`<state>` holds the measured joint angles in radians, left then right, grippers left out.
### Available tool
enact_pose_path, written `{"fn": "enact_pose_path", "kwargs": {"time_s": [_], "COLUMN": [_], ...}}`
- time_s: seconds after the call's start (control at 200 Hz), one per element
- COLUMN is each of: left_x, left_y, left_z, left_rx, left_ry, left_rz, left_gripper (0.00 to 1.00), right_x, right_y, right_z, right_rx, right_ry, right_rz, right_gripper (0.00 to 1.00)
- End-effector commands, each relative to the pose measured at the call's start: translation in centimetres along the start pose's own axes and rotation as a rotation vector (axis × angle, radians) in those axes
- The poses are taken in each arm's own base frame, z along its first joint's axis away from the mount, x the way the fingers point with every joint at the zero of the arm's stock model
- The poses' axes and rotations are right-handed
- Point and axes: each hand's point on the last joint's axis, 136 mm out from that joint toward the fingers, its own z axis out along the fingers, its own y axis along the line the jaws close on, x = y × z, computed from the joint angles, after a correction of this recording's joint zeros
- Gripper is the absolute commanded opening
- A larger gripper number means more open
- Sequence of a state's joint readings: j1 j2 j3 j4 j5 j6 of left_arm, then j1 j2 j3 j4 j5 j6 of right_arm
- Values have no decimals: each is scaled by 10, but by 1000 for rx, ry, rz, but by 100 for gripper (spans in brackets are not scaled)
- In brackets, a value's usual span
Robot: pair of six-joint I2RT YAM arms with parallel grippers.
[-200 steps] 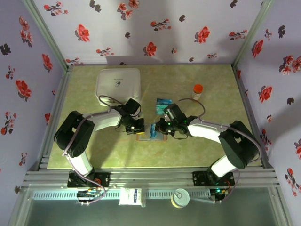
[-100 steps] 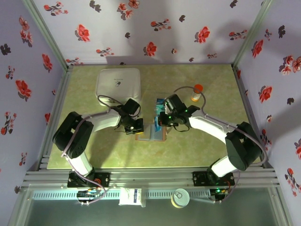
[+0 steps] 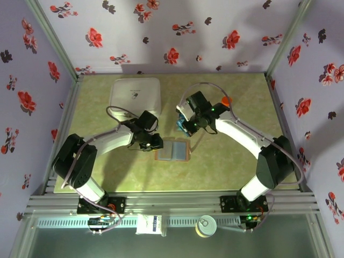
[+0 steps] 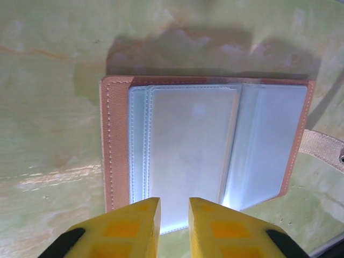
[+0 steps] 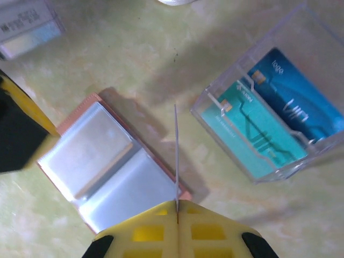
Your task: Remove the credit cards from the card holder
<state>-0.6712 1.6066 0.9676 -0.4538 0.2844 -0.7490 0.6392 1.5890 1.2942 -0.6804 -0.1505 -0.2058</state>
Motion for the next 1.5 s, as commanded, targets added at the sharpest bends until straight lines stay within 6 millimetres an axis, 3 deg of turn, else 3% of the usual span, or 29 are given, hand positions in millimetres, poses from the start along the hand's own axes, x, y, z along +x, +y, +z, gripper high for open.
{"fn": "enact_pose_path", "kwargs": {"time_s": [0.0,0.32,0.46,0.815,1.09,1.495], "left_x": [0,1,-3,-7,-7,-1], "left_y": [7,12,7,14,20,31], "left_z": [-11,-24,-32,-33,-39,-39], "left_rx": [-31,-45,0,-18,-21,-39], "left_ry": [-9,-30,-87,-107,-129,-125], "left_rz": [9,38,37,25,-3,-26], "left_gripper": [22,32,38,40,40,41], "right_x": [6,-9,-15,-28,-32,-22], "right_y": [-8,-31,-41,-77,-88,-92], "right_z": [-1,3,8,27,46,67], "right_rx": [15,22,-32,-91,-132,-171], "right_ry": [85,189,187,244,275,326], "right_rz": [-310,-571,-576,-555,-564,-555], "right_gripper": [5,0,0,0,2,6]}}
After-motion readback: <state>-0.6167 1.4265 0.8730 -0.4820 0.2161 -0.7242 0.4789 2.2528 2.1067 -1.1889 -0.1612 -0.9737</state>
